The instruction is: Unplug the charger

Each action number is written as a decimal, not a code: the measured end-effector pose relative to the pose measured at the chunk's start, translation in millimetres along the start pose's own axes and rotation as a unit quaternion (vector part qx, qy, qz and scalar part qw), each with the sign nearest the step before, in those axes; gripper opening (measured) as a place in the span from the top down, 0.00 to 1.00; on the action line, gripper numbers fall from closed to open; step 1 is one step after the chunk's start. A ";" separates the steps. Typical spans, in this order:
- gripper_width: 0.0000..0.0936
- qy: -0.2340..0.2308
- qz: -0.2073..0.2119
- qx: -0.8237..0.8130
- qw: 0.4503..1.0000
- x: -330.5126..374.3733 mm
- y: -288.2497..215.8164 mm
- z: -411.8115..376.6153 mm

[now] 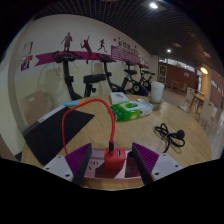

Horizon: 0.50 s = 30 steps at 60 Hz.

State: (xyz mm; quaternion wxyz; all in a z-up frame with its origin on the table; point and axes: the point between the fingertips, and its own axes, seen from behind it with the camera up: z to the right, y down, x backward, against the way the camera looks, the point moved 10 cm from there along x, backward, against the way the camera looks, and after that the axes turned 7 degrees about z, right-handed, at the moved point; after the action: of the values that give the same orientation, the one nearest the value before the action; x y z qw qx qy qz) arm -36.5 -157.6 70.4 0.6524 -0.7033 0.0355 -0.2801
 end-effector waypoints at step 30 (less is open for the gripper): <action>0.84 0.003 0.057 -0.006 0.998 48.7 -130.0 70.4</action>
State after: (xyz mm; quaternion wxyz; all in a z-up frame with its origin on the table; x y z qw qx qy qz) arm -5.6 -95.6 209.8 0.6628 -0.7033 0.0793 -0.2443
